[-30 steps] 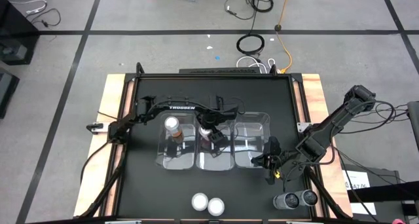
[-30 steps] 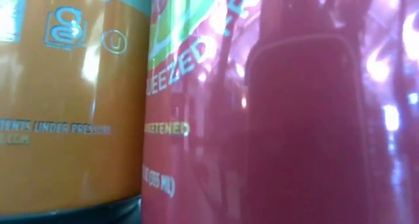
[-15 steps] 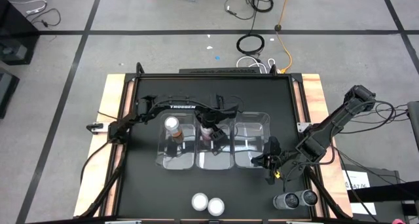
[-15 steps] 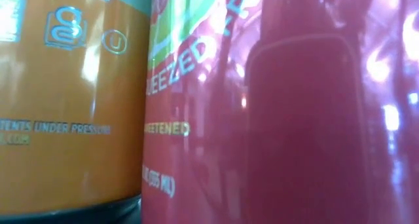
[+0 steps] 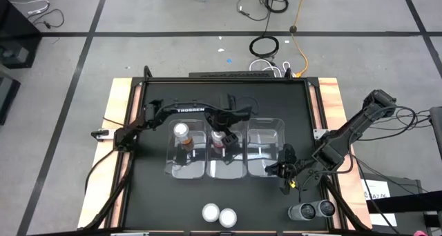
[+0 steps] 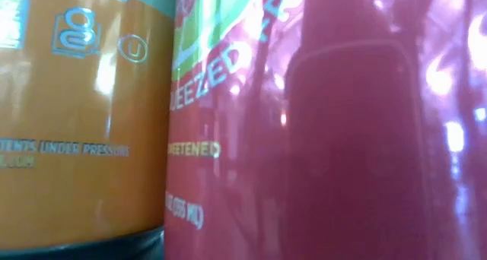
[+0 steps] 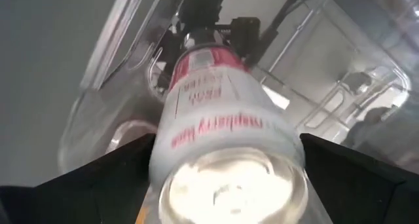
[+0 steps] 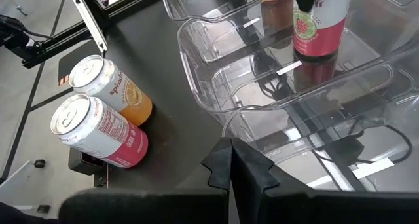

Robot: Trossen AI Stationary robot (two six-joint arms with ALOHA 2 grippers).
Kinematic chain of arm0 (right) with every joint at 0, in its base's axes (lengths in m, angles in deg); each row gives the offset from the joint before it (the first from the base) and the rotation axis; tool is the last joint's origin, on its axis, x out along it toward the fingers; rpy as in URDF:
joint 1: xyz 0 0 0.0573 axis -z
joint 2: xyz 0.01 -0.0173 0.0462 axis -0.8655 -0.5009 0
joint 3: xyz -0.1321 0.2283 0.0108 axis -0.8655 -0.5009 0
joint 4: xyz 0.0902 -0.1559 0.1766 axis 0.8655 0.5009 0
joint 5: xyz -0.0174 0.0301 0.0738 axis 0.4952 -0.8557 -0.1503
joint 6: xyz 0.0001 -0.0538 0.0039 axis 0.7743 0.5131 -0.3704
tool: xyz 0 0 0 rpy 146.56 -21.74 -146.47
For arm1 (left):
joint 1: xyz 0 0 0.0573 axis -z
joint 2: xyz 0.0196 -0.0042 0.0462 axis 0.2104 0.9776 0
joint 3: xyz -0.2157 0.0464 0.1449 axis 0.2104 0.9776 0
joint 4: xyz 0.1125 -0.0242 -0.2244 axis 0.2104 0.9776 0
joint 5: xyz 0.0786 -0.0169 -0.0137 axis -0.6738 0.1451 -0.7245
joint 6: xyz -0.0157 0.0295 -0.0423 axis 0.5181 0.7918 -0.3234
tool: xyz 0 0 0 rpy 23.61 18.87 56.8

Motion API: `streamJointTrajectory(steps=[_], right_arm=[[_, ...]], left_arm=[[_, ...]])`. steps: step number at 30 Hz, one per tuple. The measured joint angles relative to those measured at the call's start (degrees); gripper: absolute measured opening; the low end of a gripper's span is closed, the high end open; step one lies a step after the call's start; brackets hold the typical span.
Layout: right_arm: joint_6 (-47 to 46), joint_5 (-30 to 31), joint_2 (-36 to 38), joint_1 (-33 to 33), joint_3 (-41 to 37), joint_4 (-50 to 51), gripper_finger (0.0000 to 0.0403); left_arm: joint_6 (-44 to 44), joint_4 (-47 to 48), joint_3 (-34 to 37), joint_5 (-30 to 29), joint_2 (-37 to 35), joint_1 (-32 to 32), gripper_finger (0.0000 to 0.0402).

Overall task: Sort soda cans
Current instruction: Put the left pink soda can into the center transparent bin, then put the pink soda can into the center transparent bin

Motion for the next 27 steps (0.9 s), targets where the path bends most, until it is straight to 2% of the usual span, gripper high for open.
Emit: streamJointTrajectory(steps=[8,16,25,27], right_arm=[[0.0,-1.2,0.0,0.0,0.0,0.0,0.0000],[0.2,-1.5,0.0,0.0,0.0,0.0,0.0000],[-0.2,-4.3,0.0,0.0,0.0,0.0,0.0000],[-0.3,-5.5,0.0,0.0,0.0,0.0,0.0000]], left_arm=[[-0.9,3.4,-7.6,-1.2,-1.3,0.2,0.0380],[-1.9,3.4,-7.6,-1.8,-8.9,1.6,0.0380],[-1.9,3.4,-7.8,-2.1,-18.3,8.5,0.0380],[-1.9,3.4,-7.8,-4.2,-20.4,11.4,0.0380]])
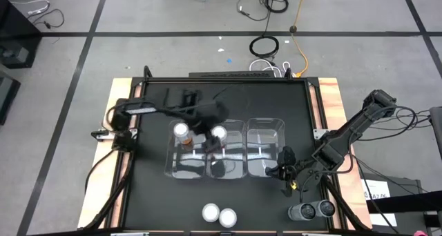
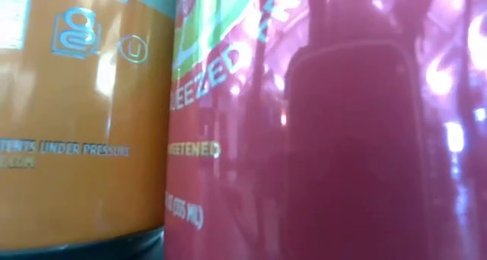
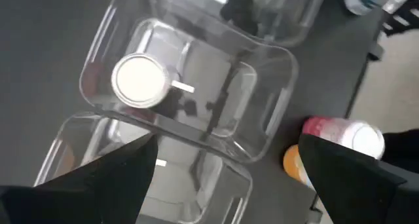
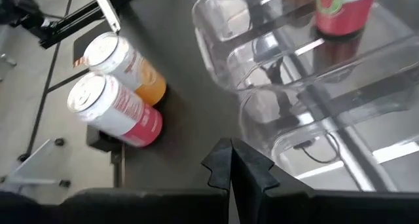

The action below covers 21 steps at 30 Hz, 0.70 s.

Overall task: Sort soda cans
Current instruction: Put the pink soda can into the center transparent bin

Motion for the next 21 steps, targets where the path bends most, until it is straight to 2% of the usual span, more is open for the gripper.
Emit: streamJointTrajectory(steps=[6,10,12,15,21], right_arm=[[-0.1,-5.5,0.0,0.0,0.0,0.0,0.0000],[-0.6,-6.5,0.0,0.0,0.0,-0.1,0.0000],[-0.5,-6.5,0.0,0.0,0.0,-0.8,0.0000],[0.0,-6.3,0.0,0.0,0.0,-1.9,0.0000],[1.8,-6.3,0.0,0.0,0.0,-7.9,0.0000]], left_arm=[[9.2,-0.2,1.5,-15.8,-1.2,13.7,0.0380],[3.0,-3.8,6.9,-29.6,-1.3,21.3,0.0380],[1.7,-7.0,10.5,-34.6,-1.2,23.8,0.0380],[1.5,-15.6,16.0,-37.3,-1.2,26.8,0.0380],[1.6,-27.7,26.9,-36.5,-1.2,28.2,0.0380]])
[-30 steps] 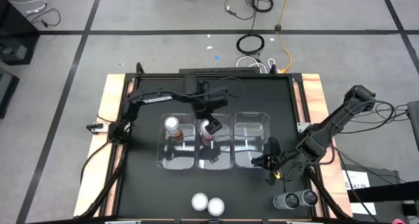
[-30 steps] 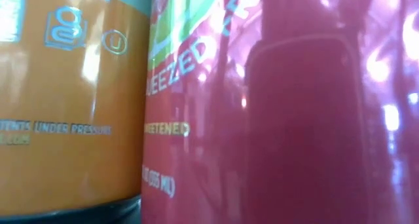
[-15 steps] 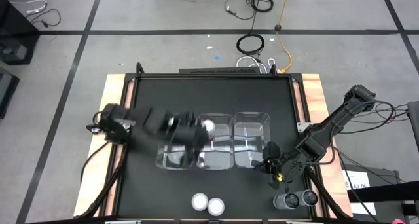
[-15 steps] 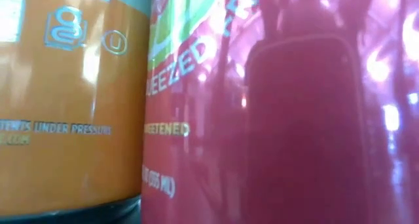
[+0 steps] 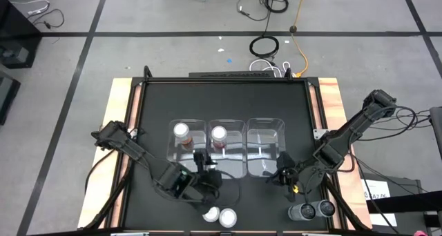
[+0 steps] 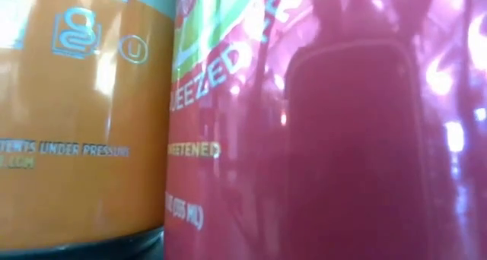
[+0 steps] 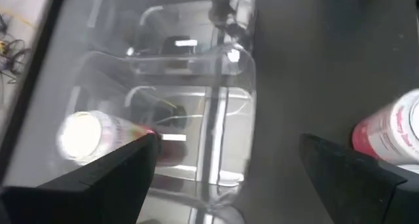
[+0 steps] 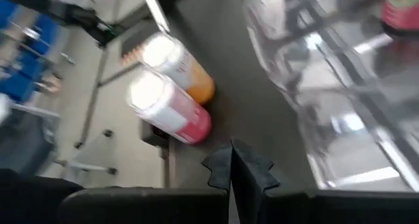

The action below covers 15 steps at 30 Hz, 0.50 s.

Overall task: Sort soda cans
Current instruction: Put the pink soda can into the center transparent bin

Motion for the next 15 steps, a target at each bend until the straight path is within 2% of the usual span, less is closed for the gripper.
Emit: streamJointTrajectory(steps=[3,5,9,15], right_arm=[[2.7,0.2,-0.3,0.0,0.0,-5.6,0.0000],[4.9,0.8,-1.1,0.0,0.6,-7.6,0.0000],[6.7,2.9,-4.5,0.4,3.9,-7.6,0.0000],[15.0,2.9,-14.3,2.3,15.5,-4.0,0.0000]], left_arm=[[2.2,-7.1,5.4,1.1,-1.7,0.8,0.0380],[5.8,-16.0,10.6,3.1,-4.7,1.1,0.0380],[10.2,-33.9,25.0,6.9,-13.3,0.8,0.0380],[7.6,-50.3,45.8,11.9,-26.5,1.0,0.0380]])
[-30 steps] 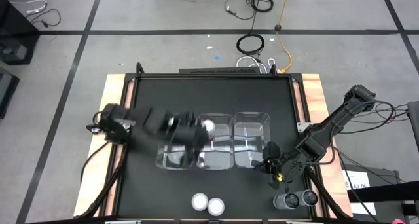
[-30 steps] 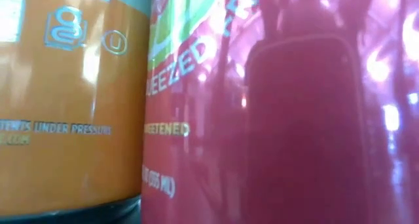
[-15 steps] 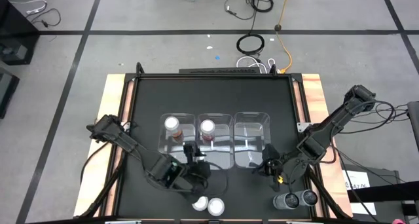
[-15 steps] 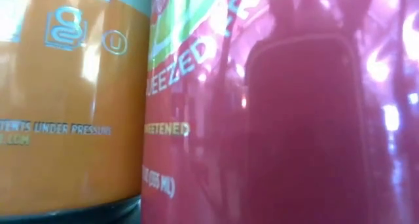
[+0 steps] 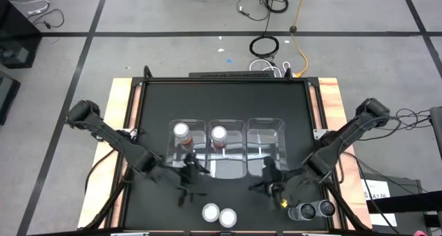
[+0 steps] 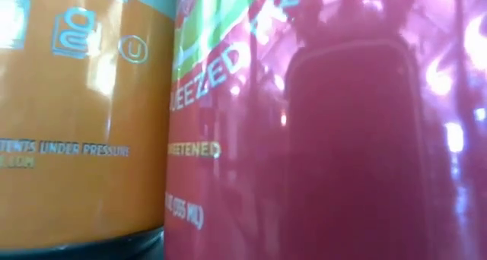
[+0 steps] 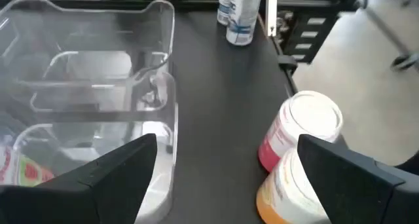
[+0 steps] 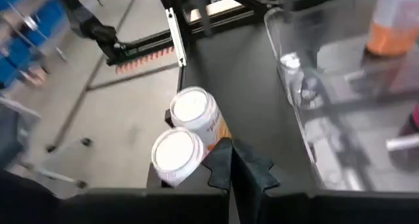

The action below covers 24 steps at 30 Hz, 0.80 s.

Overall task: Sort soda cans
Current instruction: Put the pink soda can into the center transparent bin

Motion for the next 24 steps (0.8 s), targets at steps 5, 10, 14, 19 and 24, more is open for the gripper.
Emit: streamJointTrajectory(steps=[5,10,14,19,24], right_arm=[[6.1,-0.2,-9.8,1.2,14.9,10.5,0.0000],[8.4,-4.5,-18.0,2.3,25.5,15.0,0.0000],[4.5,-5.1,-22.2,3.7,29.0,14.6,0.0000],[-1.4,-9.7,-24.9,4.7,30.2,17.1,0.0018],[-9.2,-10.9,-25.2,4.6,30.2,19.6,0.0070]], left_arm=[[-1.7,-11.4,12.9,0.9,-8.7,1.3,0.0380],[-1.7,-14.1,19.6,2.9,-15.6,3.2,0.0380],[-1.7,-13.0,21.7,4.3,-20.3,4.7,0.0380],[-1.6,-5.3,21.8,4.4,-24.8,6.6,0.0380],[-1.7,1.0,21.8,4.4,-28.6,8.4,0.0380]])
